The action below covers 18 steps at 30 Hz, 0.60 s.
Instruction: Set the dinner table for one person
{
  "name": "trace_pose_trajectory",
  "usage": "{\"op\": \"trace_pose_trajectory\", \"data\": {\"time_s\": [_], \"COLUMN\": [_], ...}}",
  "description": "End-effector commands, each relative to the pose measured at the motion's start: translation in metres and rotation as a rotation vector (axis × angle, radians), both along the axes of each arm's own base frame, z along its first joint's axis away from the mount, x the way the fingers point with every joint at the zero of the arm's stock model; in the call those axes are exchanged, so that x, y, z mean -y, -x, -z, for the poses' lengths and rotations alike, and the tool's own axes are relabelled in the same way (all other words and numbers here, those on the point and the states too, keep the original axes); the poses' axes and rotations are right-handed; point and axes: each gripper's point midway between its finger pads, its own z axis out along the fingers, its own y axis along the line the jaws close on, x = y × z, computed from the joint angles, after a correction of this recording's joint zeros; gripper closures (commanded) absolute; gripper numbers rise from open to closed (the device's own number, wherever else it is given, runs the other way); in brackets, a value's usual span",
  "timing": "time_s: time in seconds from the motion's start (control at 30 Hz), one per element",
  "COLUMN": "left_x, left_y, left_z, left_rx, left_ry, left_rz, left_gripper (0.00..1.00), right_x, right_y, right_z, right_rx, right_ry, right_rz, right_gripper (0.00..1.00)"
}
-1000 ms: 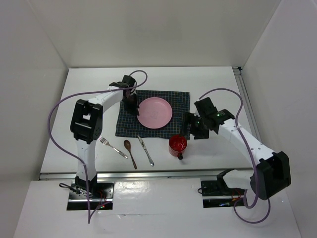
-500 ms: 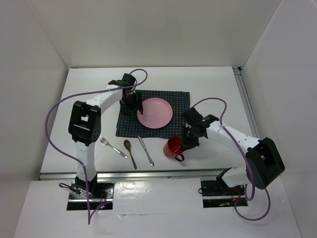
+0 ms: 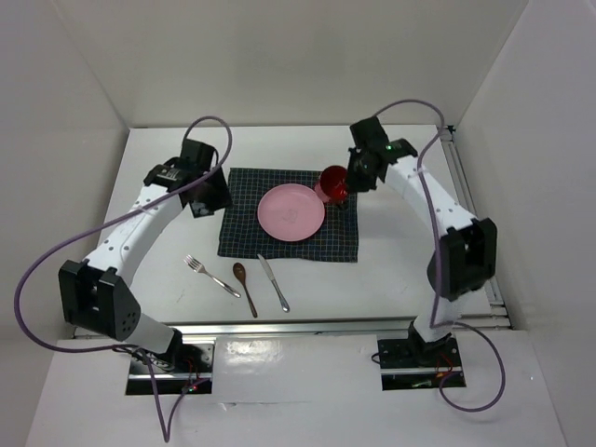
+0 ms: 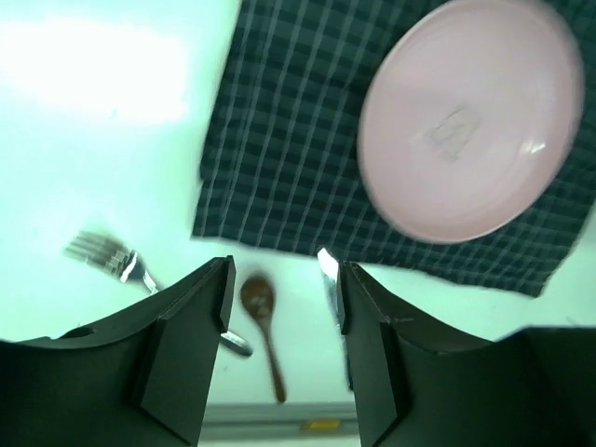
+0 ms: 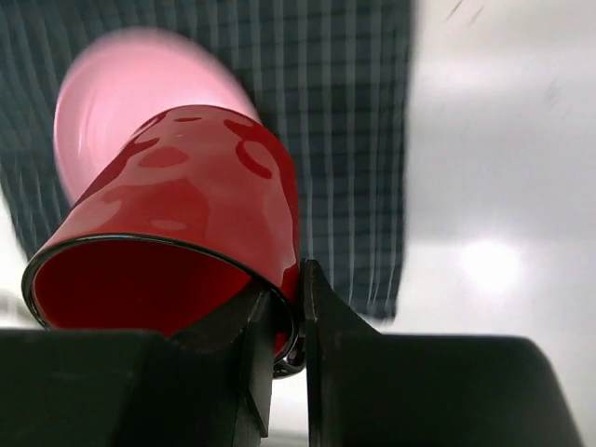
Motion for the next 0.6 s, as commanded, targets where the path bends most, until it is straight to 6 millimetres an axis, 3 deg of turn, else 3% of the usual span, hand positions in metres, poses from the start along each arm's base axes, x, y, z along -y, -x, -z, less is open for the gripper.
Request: {"op": "trace_pose_trajectory", "data": {"time_s": [0.0,0.03,0.07,0.1,0.13,0.17,0.23,0.27,0.37,0.57], "left_x": [-0.019,-0.020,-0.019,-0.024,-0.023,-0.024,-0.025,-0.027,-0.031,-0.038], "left_y": [0.032,0.046,0.054,0.063,0.070,0.084,0.096,0.106,0.123,0.131], "left_z": [0.036,0.047,0.053,0.058,0.063,0.071,0.079,0.087,0.097,0.114], "left_rx": [-0.136,-0.170,-0.189,-0.213,-0.230,-0.256,-0.276,-0.301,-0.316,-0.358], "left_ry": [-0.021,-0.016,-0.006,-0.007,0.011,0.022,0.037,0.037,0.062,0.042], "left_rz": [-0.113,-0.115,-0.119,-0.139,-0.157,-0.166,-0.207,-0.225,-0.273,-0.331], "left_gripper": [0.36,0.36,0.36,0.36,0.36,0.36,0.36,0.36,0.38,0.35], "right_x": [0.021,0.021,0.027,0.026,0.024,0.024,0.022,0.025,0.031,0.035], "right_y": [-0.047,-0.066,-0.075,-0.082,-0.089,-0.102,-0.110,-0.115,-0.121,-0.123], "right_z": [0.006,-0.009,-0.007,-0.004,0.012,0.004,0.024,0.023,0.040,0.076], "right_rx": [0.006,0.052,0.045,0.034,0.002,0.029,-0.016,-0.015,-0.037,-0.096], "right_ry": [0.058,0.048,0.050,0.038,0.055,0.039,0.053,0.053,0.076,0.088], "right_rz": [0.035,0.043,0.059,0.058,0.047,0.052,0.051,0.060,0.067,0.061], "right_gripper": [1.00,1.00,1.00,1.00,1.00,1.00,1.00,1.00,1.00,1.00]}}
